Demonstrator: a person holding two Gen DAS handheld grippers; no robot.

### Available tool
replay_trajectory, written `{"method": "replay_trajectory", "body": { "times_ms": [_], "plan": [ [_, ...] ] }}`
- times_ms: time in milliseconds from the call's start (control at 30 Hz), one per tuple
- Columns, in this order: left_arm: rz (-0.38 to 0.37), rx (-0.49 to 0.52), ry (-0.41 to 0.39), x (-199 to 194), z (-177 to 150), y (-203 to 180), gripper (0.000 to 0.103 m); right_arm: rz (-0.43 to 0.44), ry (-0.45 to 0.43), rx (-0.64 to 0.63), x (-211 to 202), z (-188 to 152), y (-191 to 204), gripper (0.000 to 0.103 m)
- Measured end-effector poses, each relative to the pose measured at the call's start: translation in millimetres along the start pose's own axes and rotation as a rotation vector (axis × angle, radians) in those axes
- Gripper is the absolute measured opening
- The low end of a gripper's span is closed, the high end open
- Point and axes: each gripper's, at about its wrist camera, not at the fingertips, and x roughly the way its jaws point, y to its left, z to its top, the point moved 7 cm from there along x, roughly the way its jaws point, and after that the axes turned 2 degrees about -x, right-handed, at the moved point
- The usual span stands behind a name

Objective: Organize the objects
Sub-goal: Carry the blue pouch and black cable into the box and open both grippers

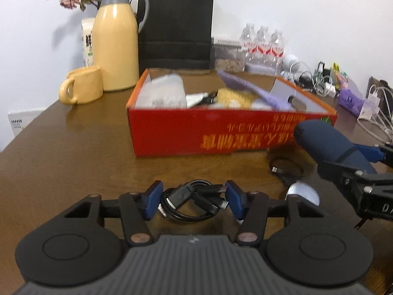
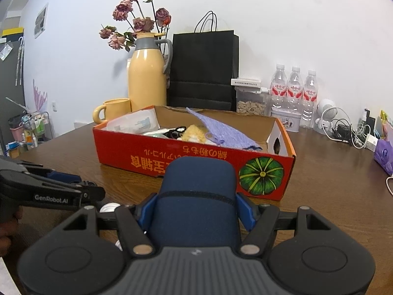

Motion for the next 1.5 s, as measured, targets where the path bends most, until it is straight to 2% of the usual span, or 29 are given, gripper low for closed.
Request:
{"method": "replay_trajectory", "body": {
  "times_ms": [133, 333, 567, 700, 833, 933, 1167, 1233, 1267, 1300, 1333, 1367, 1500],
  "plan": [
    [-0.007, 0.001, -0.062, -4.3, 26.1, -1.5, 0.057, -0.005, -0.033, -0.014, -0.8, 13.1, 2.0, 0.066],
    [-0.009, 0.001, -0.171, -0.9, 77.4, -9.5, 0.057, -0.026, -0.1, -0.037, 8.5, 50.8, -2.9, 0.066],
    [-0.025, 0.014, -0.23, 18.7, 125.9, -26.9, 0.057, -0.08, -0.159, -0.012, 39.5, 101.2, -26.5, 0.066],
    [-0.021, 0.017, -0.223, 46.0, 143.5, -33.5, 0.057, -0.113, -0.163, 0.01, 67.3, 116.6, -44.9, 0.066],
    [0.017, -0.009, -0.197, 80.4, 153.7, -34.6, 0.057, -0.132, -0.137, 0.035, 100.3, 121.0, -64.1, 0.066],
    [0.037, -0.03, -0.19, 102.3, 155.8, -34.0, 0.057, -0.141, -0.109, 0.06, 124.9, 116.7, -77.9, 0.066],
    [0.042, 0.002, -0.161, 128.9, 152.3, -36.9, 0.058, -0.103, -0.024, 0.124, 158.9, 93.3, -96.8, 0.067],
    [0.064, -0.01, -0.165, 129.0, 151.0, -33.4, 0.062, -0.092, -0.014, 0.128, 160.9, 90.6, -95.6, 0.068],
    [0.072, -0.013, -0.178, 126.9, 150.8, -31.9, 0.075, -0.09, -0.02, 0.129, 159.2, 90.2, -94.4, 0.069],
    [0.076, -0.016, -0.197, 123.4, 150.7, -31.0, 0.095, -0.092, -0.031, 0.129, 157.1, 90.7, -94.2, 0.083],
    [0.077, -0.018, -0.221, 119.3, 151.5, -30.4, 0.101, -0.096, -0.041, 0.131, 154.5, 91.3, -94.1, 0.094],
    [0.082, -0.021, -0.253, 113.8, 152.2, -29.8, 0.103, -0.097, -0.055, 0.133, 150.2, 91.9, -93.5, 0.103],
    [0.074, -0.04, -0.303, 99.9, 153.9, -28.8, 0.103, -0.098, -0.083, 0.124, 140.0, 94.4, -88.2, 0.103]
  ]
}}
